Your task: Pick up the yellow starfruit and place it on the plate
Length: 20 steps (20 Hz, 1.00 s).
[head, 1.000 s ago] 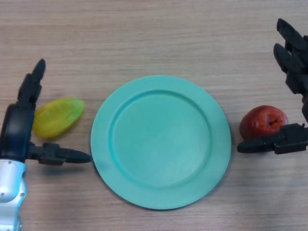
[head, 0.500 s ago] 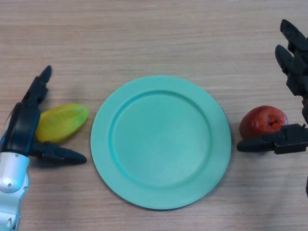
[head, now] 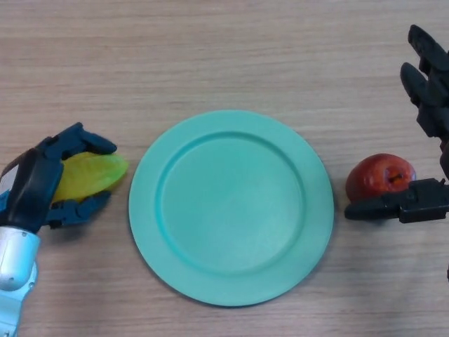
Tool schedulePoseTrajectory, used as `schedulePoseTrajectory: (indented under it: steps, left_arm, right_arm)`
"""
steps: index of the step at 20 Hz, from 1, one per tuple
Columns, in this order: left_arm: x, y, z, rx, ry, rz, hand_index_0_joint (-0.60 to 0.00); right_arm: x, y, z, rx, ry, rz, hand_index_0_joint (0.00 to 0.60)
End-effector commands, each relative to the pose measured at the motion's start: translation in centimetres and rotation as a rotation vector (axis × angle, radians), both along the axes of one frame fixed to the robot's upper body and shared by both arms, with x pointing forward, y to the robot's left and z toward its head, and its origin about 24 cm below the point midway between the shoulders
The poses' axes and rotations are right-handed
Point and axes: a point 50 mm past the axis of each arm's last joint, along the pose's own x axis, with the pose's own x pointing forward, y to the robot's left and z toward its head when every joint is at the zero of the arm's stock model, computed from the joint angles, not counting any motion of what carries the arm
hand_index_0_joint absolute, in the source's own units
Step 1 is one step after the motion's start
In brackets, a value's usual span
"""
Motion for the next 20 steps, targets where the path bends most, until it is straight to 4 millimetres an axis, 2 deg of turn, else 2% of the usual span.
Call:
schedulePoseTrajectory:
  steps: [1,5,7,11,14,16,18,20]
  left_arm:
    - [-0.4,1.8,4.0,-0.079,-0.153,0.028,-0.6]
    - [-1.5,2.4,6.8,-0.129,-0.258,0.082,-0.6]
    - [-1.9,1.0,7.8,-0.13,-0.28,0.042,-0.6]
    - [-2.4,-4.1,8.9,-0.118,-0.311,-0.14,-0.6]
    - [-2.7,-7.9,7.8,-0.099,-0.24,-0.308,-0.6]
    - [-2.6,-9.1,7.0,-0.087,-0.227,-0.361,-0.6]
    - [-2.2,-9.6,5.8,-0.061,-0.147,-0.384,-0.6]
    - [-1.6,-9.2,5.8,-0.144,-0.138,-0.342,-0.6]
  right_arm:
    - [-0.9,-0.6,3.3,0.034,-0.209,-0.001,0.0]
    - [-0.9,-0.2,3.2,0.039,-0.191,0.01,0.0]
    - [-0.7,0.0,3.3,0.023,-0.204,0.011,0.0]
    - [-0.2,0.5,3.3,0.007,-0.192,0.041,0.0]
    - [0.1,0.7,3.4,0.017,-0.187,0.054,0.0]
    - [0.3,0.7,3.5,0.026,-0.196,0.067,0.0]
    - [0.3,0.4,3.9,0.011,-0.208,0.067,0.0]
    - [0.2,0.0,4.5,-0.016,-0.249,0.043,0.0]
